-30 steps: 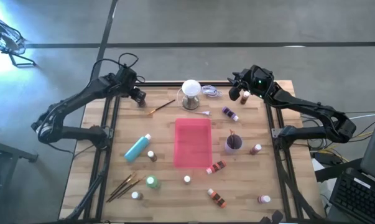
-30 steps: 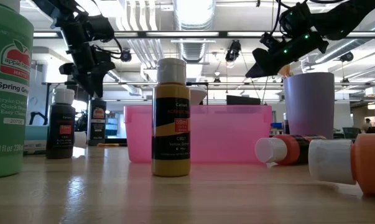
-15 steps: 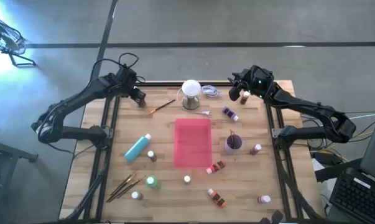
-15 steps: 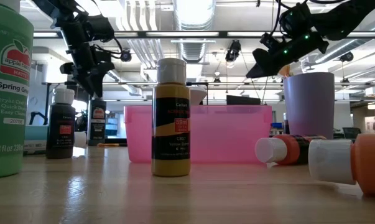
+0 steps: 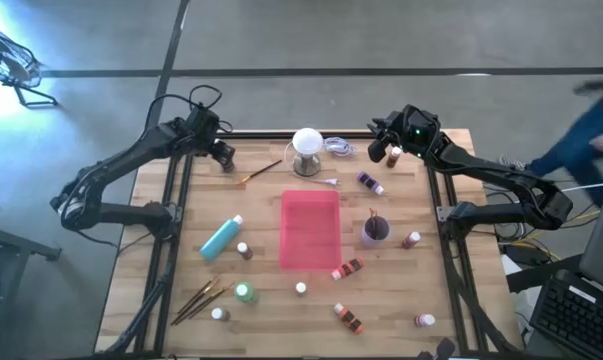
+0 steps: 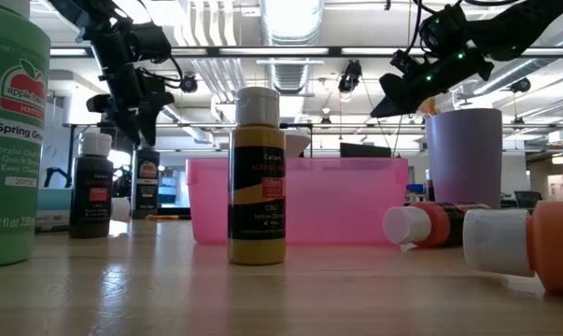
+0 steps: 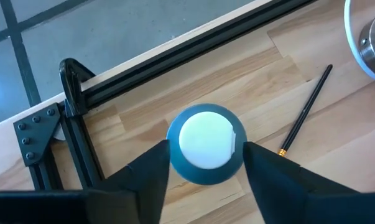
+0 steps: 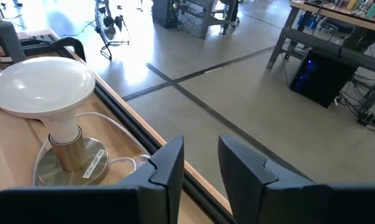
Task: Pick & Place Paint Supplies
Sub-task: Put the large blue paint bottle into the red bin
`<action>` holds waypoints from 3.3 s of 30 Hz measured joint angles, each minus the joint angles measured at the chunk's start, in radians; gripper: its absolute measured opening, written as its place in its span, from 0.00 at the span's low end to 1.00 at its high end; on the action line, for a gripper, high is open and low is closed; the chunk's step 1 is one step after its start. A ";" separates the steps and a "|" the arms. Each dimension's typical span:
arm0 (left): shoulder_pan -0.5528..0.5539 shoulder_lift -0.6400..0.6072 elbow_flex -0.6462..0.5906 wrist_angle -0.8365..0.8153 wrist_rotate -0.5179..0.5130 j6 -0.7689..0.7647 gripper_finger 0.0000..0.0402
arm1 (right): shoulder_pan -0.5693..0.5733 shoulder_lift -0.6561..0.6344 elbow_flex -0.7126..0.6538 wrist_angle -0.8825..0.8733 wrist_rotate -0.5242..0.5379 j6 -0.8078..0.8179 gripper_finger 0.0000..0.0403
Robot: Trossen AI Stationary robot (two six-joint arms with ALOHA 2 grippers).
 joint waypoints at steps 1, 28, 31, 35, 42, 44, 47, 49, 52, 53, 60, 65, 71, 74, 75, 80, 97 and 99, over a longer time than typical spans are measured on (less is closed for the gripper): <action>0.000 0.000 0.000 0.000 0.000 -0.003 0.56 | 0.000 0.000 0.000 0.000 0.000 0.000 0.23; 0.000 0.001 0.000 0.035 0.026 -0.006 0.61 | 0.000 0.000 0.000 0.001 0.000 0.000 0.20; 0.000 0.001 -0.003 0.035 0.013 -0.005 0.61 | 0.000 0.000 0.000 0.001 0.000 0.000 0.23; 0.000 0.001 -0.006 0.043 -0.010 -0.003 0.61 | 0.000 0.000 0.000 0.001 0.000 0.000 0.26; 0.000 0.007 -0.006 0.062 -0.022 0.000 0.61 | 0.000 0.000 0.000 0.001 0.000 0.000 0.31; 0.000 0.018 -0.007 0.058 -0.021 0.001 0.61 | 0.000 0.000 0.000 0.001 0.000 0.000 0.32; 0.000 0.048 -0.008 0.059 -0.021 0.001 0.61 | 0.000 0.000 0.000 0.001 0.000 0.000 0.34; 0.000 0.073 -0.008 0.065 -0.026 0.004 0.61 | 0.000 0.000 0.000 0.001 0.000 0.000 0.35; 0.000 0.103 -0.005 0.079 -0.048 0.009 0.61 | 0.000 0.000 0.000 0.001 0.000 0.000 0.36; 0.000 0.110 -0.004 0.081 -0.055 0.013 0.61 | 0.000 0.000 0.000 0.001 0.000 0.000 0.37; 0.000 0.084 0.007 0.046 -0.036 0.006 0.61 | 0.000 0.000 -0.002 0.000 0.000 -0.015 0.38; 0.000 0.040 0.013 0.048 -0.014 0.002 0.61 | 0.000 0.000 -0.002 0.006 0.000 -0.018 0.36; 0.000 0.035 0.011 0.028 -0.012 0.002 0.61 | 0.000 0.000 -0.002 0.007 0.000 -0.018 0.30; 0.000 0.037 0.011 0.026 -0.013 0.002 0.61 | 0.000 0.000 -0.002 0.007 0.000 -0.018 0.28; 0.000 0.037 0.011 0.026 -0.013 0.002 0.61 | 0.000 0.000 -0.002 0.007 0.000 -0.018 0.27; 0.000 0.037 0.011 0.027 -0.014 0.002 0.61 | 0.000 0.000 -0.002 0.007 0.000 -0.018 0.23; 0.000 0.037 0.010 0.029 -0.016 0.008 0.47 | 0.001 0.000 -0.002 0.008 0.000 -0.018 0.14; 0.000 0.037 0.010 0.029 -0.016 0.012 0.43 | 0.000 0.000 -0.002 0.008 0.000 -0.018 0.15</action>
